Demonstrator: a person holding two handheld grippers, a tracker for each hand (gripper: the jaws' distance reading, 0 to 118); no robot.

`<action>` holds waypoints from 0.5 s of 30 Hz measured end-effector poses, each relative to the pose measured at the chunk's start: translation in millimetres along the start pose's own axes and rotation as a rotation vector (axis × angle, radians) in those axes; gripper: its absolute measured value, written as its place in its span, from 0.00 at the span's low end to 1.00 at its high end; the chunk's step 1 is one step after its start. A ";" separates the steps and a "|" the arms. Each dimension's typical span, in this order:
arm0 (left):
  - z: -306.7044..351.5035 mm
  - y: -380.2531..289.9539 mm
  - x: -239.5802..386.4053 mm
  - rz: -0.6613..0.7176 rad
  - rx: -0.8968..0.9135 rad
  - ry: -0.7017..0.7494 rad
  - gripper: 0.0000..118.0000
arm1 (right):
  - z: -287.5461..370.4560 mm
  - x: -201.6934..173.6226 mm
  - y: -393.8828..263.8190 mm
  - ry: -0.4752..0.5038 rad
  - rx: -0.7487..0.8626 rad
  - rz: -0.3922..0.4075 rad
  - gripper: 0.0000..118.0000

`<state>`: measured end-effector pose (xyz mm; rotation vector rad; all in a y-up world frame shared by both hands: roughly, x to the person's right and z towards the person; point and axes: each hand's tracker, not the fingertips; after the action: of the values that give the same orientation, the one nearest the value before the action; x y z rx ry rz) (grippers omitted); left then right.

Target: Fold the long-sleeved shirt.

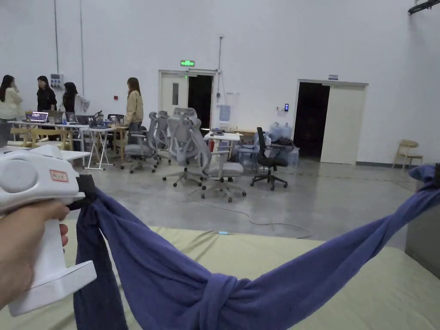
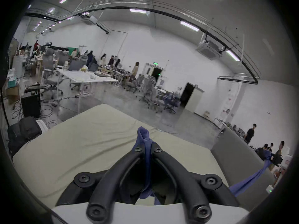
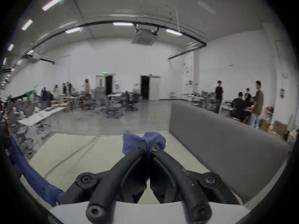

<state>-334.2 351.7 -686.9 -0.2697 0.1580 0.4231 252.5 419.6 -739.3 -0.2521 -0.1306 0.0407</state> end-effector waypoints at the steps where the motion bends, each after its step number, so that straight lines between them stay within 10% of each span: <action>1: -9.2 1.6 -4.9 0.006 -0.006 0.013 0.04 | -11.6 3.6 1.3 -0.028 -0.010 -0.004 0.03; 6: -65.7 -19.0 -28.8 0.006 -0.057 0.058 0.04 | -75.1 30.2 -24.6 -0.127 -0.062 0.076 0.03; 15: -156.1 -157.3 -68.8 -0.093 -0.319 0.075 0.04 | -155.3 32.9 -190.9 -0.012 -0.335 0.030 0.03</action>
<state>-344.2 142.1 -786.0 -0.6049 0.1502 0.3453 310.4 198.5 -836.4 -0.5880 -0.1450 0.0503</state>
